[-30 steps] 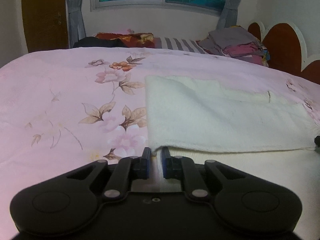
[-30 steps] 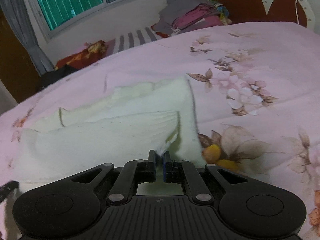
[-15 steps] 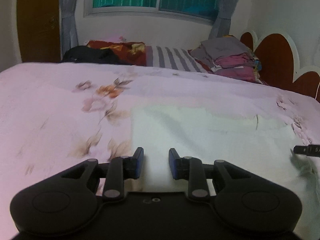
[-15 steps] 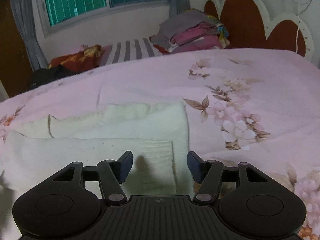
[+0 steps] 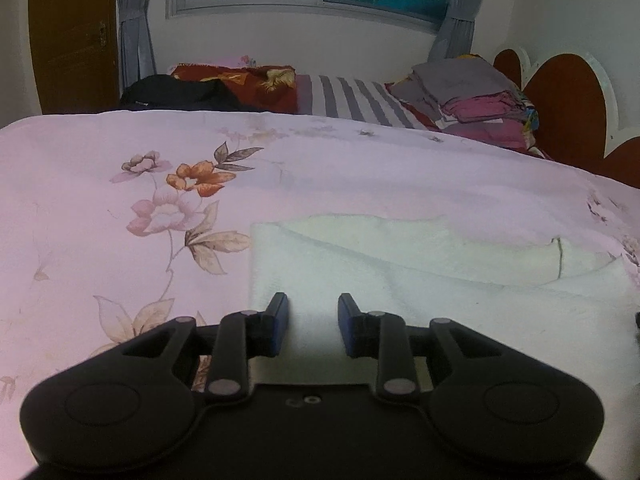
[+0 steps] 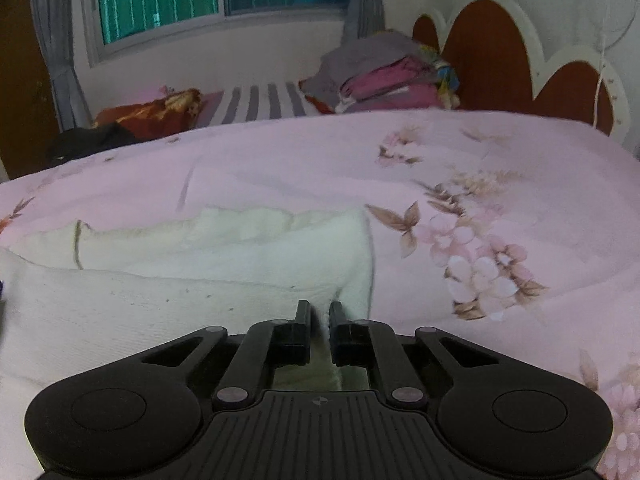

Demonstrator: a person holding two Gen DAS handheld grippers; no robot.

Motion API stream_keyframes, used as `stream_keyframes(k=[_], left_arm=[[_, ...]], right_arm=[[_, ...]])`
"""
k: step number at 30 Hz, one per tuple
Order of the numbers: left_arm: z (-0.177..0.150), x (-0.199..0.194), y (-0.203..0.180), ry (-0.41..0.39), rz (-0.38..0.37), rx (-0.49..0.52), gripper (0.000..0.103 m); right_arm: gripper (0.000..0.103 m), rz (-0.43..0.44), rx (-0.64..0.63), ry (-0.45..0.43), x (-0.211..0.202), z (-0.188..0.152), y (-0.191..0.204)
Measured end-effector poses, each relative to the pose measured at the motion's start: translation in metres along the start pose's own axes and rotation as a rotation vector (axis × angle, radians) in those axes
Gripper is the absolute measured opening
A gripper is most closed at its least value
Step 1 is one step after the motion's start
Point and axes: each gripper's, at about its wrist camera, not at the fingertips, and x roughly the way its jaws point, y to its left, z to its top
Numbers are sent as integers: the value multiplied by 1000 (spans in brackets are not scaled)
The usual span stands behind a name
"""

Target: Fold small clothes

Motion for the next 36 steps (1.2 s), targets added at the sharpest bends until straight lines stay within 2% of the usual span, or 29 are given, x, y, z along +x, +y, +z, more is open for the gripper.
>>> stream_keyframes(k=[4, 7, 9, 14, 19, 24, 25, 26, 27, 28, 29, 31, 32, 33, 35, 36], left_arm=[[4, -2, 0, -7, 0, -4, 27], [3, 4, 0, -5, 18, 9, 29], [1, 3, -2, -17, 26, 27, 29], [5, 2, -4, 0, 33, 15, 27], [4, 2, -7, 0, 46, 41, 29], [4, 3, -8, 1, 51, 50, 29], [4, 3, -8, 1, 52, 51, 29], [4, 3, -8, 0, 54, 54, 30], [4, 3, -9, 0, 55, 58, 30], [3, 3, -9, -2, 57, 63, 31], [3, 3, -9, -3, 57, 66, 31], [2, 3, -8, -5, 58, 70, 32], [2, 3, -9, -6, 59, 74, 32], [1, 4, -9, -8, 62, 81, 33], [0, 4, -10, -12, 68, 99, 33], [-1, 4, -11, -14, 69, 109, 33]], right_arm=[[2, -28, -11, 8, 6, -4, -5], [2, -70, -1, -4, 5, 1, -9], [2, -51, 35, 28, 8, 3, -15], [2, -22, 60, -53, -11, 14, -12], [3, 32, 64, -85, -21, 29, 3], [7, 105, 20, -42, -13, 31, 32], [12, 119, 5, -32, -10, 29, 39], [39, 131, -6, -22, -8, 28, 46], [73, 142, -12, -15, -6, 26, 50], [77, 153, -17, -20, -5, 23, 54], [75, 161, -30, -37, -6, 20, 59], [58, 164, -58, -16, -3, 16, 66], [43, 170, -57, 2, 0, 14, 66], [34, 167, -58, 17, 2, 12, 65], [24, 162, -75, 44, 7, 7, 61], [23, 157, -82, 54, 8, 4, 60]])
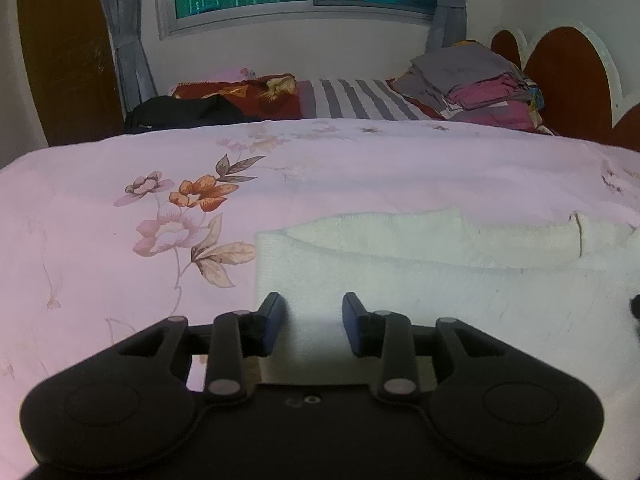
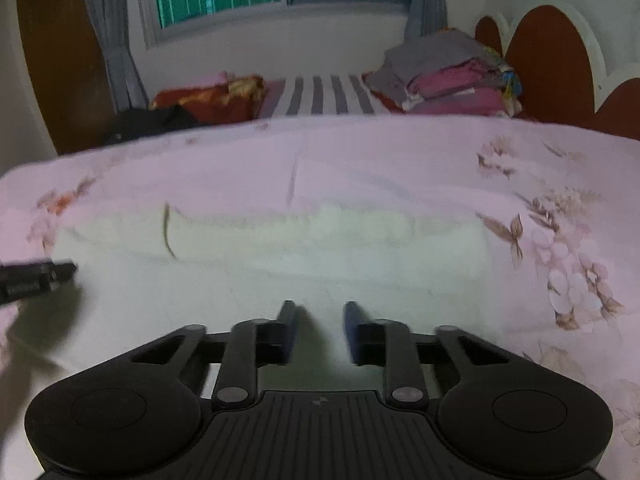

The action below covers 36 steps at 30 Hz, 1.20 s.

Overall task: Fold small clothes
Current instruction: 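Release the right gripper and smooth the folded sweater with both tools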

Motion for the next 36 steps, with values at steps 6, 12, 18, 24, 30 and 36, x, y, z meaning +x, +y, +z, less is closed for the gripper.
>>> stream_keyframes(k=[6, 12, 18, 24, 30, 36], left_arm=[[-2, -1, -1, -6, 7, 48, 37], [1, -2, -7, 10, 35, 67, 38], [0, -19, 0, 17, 78, 2, 48], [-17, -51, -1, 18, 87, -15, 51], [-35, -97, -13, 9, 68, -52, 61], [-50, -133, -30, 25, 48, -78, 62]], right_arm=[[23, -100, -19, 7, -7, -17, -34], [23, -127, -14, -9, -22, -35, -48], [23, -131, 45, -4, -32, -36, -53], [23, -98, 48, 19, -38, -34, -57], [24, -40, 67, 25, -64, -38, -66], [24, 66, 63, 56, -85, -56, -64]])
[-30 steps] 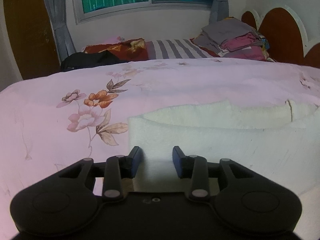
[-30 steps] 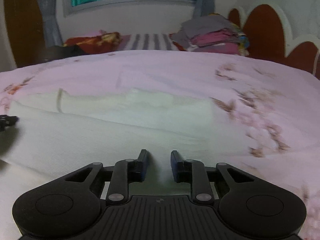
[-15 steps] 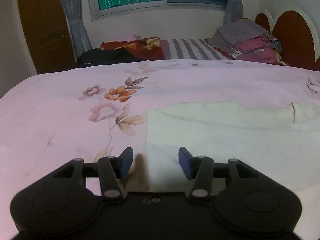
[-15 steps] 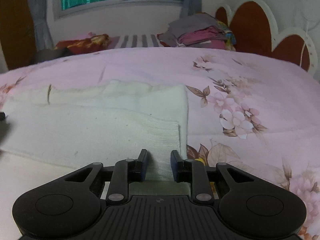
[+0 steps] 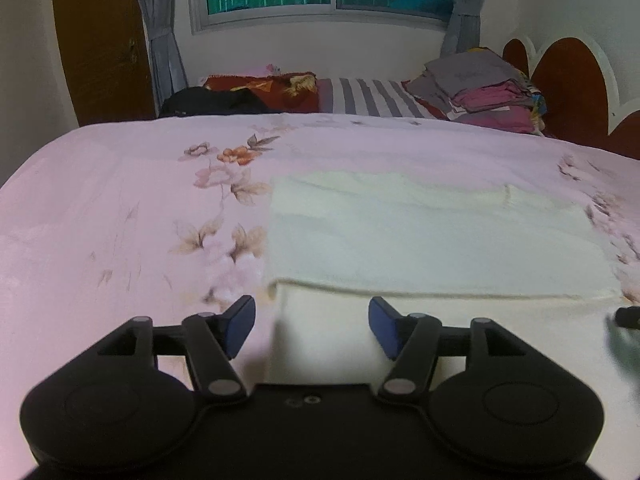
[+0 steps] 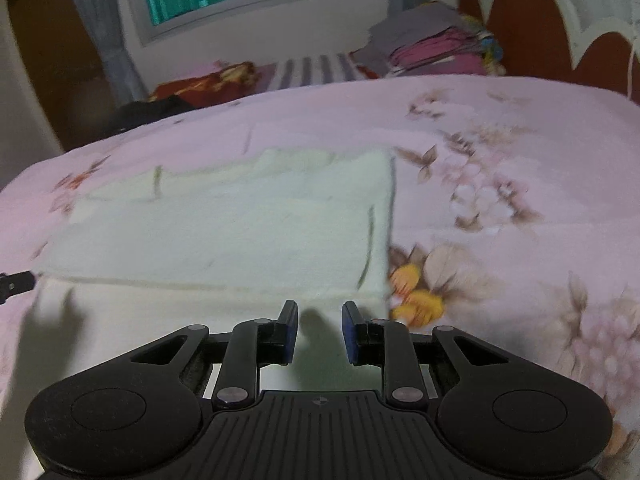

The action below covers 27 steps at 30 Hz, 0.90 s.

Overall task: Fold small clothes
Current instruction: 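Release the right gripper and smooth the folded sweater with both tools, then move both grippers to the sweater hem and close them on it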

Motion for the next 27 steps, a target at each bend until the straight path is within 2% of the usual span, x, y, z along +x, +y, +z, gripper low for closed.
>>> stream_keyframes(k=[2, 4, 11, 13, 14, 15, 18, 27], left_arm=[[-6, -13, -3, 1, -11, -8, 63], [-15, -26, -3, 1, -9, -14, 70], [-48, -58, -1, 43, -36, 34, 71], [-58, -65, 2, 53, -51, 54, 71], [-62, -68, 3, 57, -62, 60, 71], [-67, -71, 4, 61, -74, 68, 71], [-84, -84, 7, 71, -111, 94, 71], [-127, -122, 25, 82, -167, 141, 71]], right_arm=[[24, 29, -12, 11, -7, -9, 4], [24, 51, -23, 21, -16, -17, 9], [26, 77, -24, 6, -59, -46, 24], [45, 68, -18, -13, -74, -55, 29], [64, 56, -15, -29, -81, -59, 32], [66, 46, -15, -49, -89, -63, 34], [66, 12, -26, -75, -112, -79, 45], [66, -50, 1, -46, -157, -139, 62]])
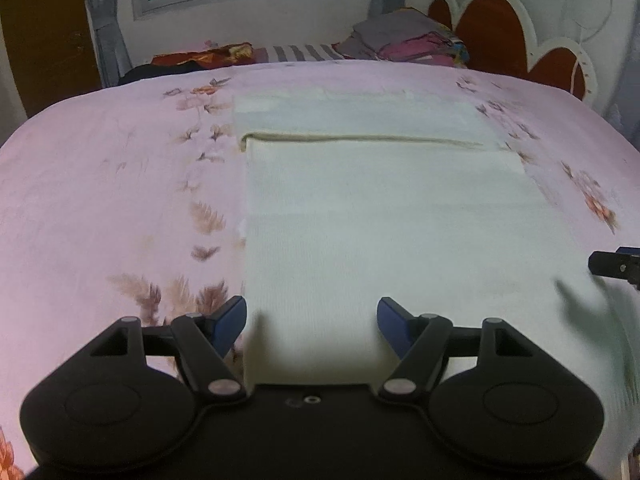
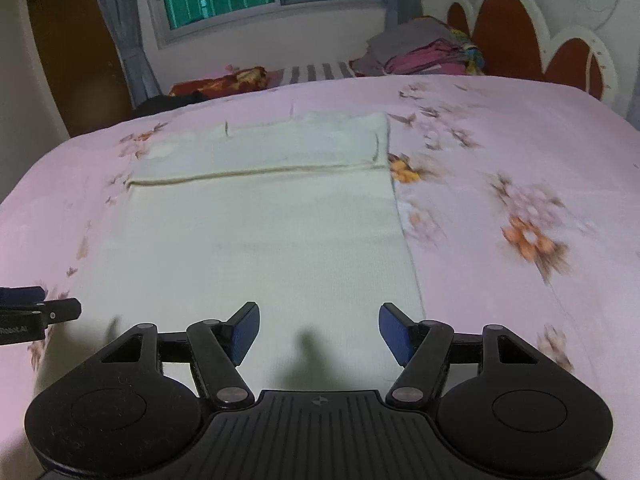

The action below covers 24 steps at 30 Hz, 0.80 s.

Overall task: Fold small clothes
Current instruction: 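Move both grippers to the sweater hem and close them on it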

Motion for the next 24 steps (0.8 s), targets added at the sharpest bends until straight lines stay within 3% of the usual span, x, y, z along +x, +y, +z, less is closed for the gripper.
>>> stream_keyframes(k=[12, 18, 24], left_arm=[[-53, -38, 18, 16, -20, -7, 70], [-81, -48, 32, 67, -35, -65, 66], [-96, -48, 38, 98, -97, -141, 61]], right_arm=[[66, -73, 36, 8, -49, -63, -8], [66, -85, 43, 26, -61, -84, -13], [66, -101, 38, 42, -65, -99, -14]])
